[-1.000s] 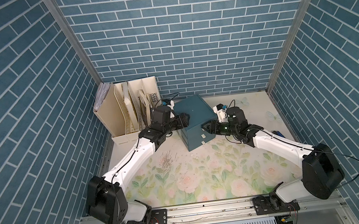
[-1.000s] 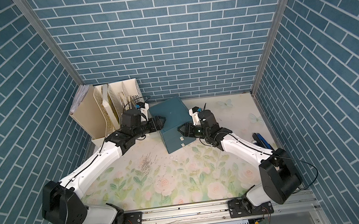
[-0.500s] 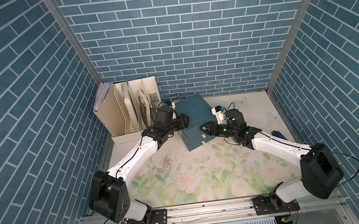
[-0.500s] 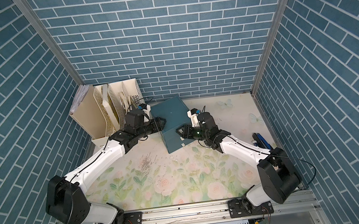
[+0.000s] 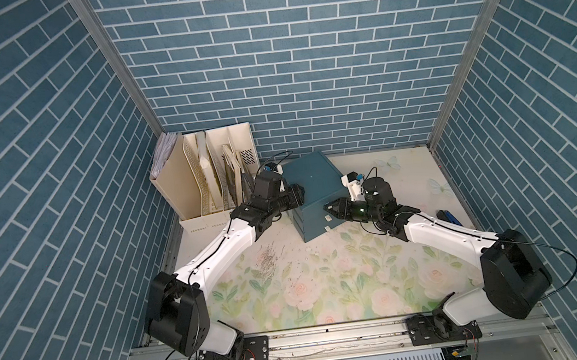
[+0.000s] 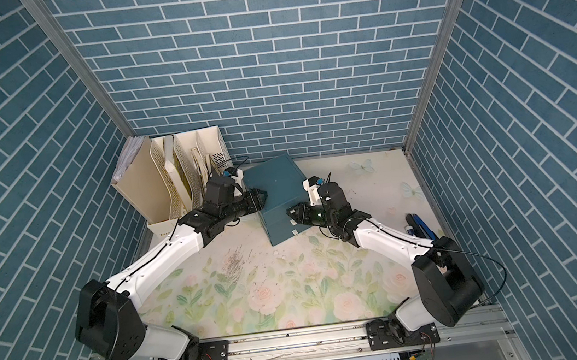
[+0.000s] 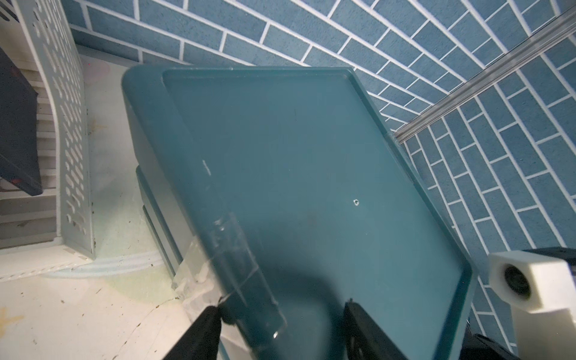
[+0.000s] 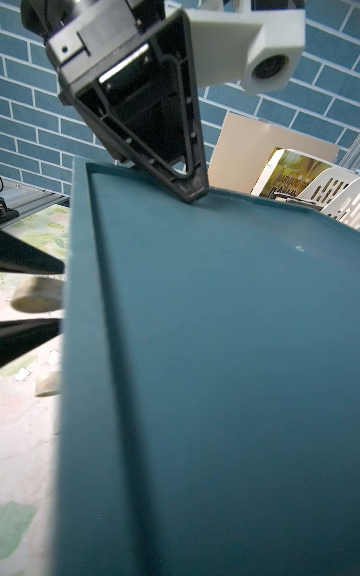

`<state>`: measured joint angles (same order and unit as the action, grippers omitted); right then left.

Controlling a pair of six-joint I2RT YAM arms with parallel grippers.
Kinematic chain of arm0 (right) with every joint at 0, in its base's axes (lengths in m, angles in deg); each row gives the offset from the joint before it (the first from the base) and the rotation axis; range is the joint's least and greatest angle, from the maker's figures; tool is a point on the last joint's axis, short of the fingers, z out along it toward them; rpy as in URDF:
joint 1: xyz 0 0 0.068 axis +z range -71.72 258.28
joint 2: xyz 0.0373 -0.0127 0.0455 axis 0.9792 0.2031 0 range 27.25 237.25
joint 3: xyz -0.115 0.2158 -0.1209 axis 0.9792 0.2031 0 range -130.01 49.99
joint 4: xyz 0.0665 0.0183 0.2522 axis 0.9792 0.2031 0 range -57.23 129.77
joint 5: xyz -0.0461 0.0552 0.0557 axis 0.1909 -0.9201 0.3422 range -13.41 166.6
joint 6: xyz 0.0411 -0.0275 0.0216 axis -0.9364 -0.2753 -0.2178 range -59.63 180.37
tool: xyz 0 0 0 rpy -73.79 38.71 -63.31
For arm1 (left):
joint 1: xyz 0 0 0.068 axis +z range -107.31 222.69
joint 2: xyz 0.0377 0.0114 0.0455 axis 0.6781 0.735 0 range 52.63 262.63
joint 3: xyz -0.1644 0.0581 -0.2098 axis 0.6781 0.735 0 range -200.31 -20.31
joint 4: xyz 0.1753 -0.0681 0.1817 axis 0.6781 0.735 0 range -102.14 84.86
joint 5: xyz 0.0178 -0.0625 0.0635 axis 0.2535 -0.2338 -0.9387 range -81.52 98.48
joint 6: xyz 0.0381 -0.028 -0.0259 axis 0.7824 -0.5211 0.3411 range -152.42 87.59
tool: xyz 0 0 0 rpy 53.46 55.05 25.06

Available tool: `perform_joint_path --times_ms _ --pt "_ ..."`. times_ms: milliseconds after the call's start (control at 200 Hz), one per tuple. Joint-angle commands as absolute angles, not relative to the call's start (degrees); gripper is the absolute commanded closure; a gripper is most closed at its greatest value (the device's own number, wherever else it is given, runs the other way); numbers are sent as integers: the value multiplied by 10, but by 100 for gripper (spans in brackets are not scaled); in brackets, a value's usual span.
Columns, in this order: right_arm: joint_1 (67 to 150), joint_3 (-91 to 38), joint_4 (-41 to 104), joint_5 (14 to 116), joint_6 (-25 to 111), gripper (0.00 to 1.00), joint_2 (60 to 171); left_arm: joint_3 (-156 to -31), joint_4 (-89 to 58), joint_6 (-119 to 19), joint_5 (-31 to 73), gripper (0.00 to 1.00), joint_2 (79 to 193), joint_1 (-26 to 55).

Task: Take the seed bags out of the drawer
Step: Open the drawer in the storage box.

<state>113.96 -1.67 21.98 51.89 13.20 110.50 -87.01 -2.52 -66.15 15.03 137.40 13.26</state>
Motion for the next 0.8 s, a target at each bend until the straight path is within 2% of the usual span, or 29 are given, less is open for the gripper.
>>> perform_joint_path --times_ms 0,225,340,795 --pt "1139 -10 209 527 129 77 1086 -861 15 -660 146 35 1371 124" --pt "1140 2 211 533 124 90 1070 -856 28 -664 143 37 1366 120" --pt "1140 11 210 537 121 100 1058 -852 31 -666 138 38 1365 118" --pt "1163 53 243 528 107 100 1000 -852 39 -667 127 39 1362 116"
